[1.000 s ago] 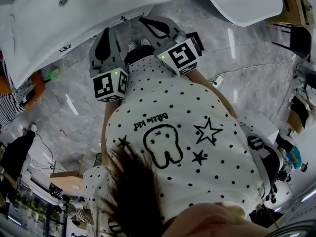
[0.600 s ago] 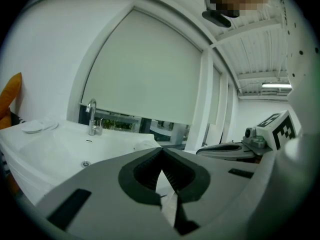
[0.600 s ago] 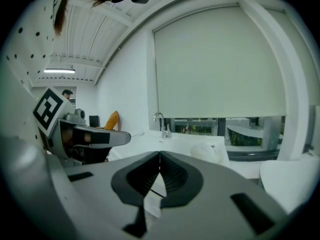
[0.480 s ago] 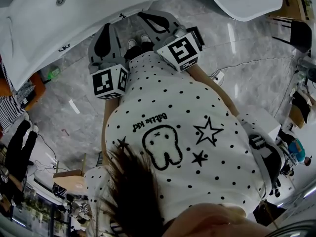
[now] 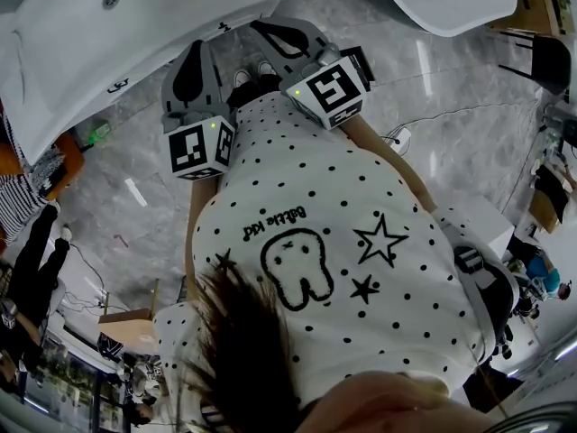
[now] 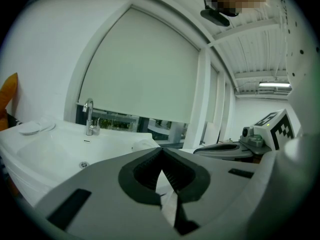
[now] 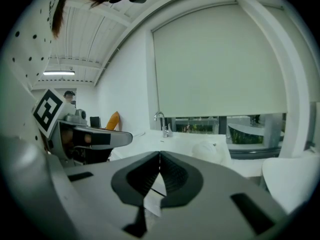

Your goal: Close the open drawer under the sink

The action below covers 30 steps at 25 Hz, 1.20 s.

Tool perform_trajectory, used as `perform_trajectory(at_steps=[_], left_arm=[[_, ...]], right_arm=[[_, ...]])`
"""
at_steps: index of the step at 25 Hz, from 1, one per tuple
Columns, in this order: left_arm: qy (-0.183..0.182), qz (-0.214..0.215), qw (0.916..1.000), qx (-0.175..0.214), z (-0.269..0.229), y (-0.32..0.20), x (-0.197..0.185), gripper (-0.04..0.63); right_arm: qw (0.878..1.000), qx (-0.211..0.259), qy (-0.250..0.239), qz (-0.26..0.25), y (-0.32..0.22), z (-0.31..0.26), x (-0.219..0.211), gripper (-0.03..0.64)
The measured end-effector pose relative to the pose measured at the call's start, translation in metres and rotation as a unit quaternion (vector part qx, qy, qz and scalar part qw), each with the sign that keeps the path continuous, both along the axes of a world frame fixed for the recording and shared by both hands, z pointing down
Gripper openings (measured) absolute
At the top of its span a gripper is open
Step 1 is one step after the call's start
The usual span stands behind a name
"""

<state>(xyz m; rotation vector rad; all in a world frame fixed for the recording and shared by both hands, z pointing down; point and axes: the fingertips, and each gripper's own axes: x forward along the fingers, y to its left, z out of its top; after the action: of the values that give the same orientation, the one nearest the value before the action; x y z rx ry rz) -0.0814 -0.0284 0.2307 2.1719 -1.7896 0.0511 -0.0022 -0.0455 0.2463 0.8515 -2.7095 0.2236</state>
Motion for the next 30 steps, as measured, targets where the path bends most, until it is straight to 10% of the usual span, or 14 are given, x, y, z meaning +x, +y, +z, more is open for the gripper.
perform_trajectory(at_steps=[30], left_arm=[[0.004,0.014,0.9998,-0.01,0.0026,-0.0026,0.0067,0.005]], right_arm=[[1.0,-0.005,0.011,-0.001,0.0002,0.0027,0.0015,0.014]])
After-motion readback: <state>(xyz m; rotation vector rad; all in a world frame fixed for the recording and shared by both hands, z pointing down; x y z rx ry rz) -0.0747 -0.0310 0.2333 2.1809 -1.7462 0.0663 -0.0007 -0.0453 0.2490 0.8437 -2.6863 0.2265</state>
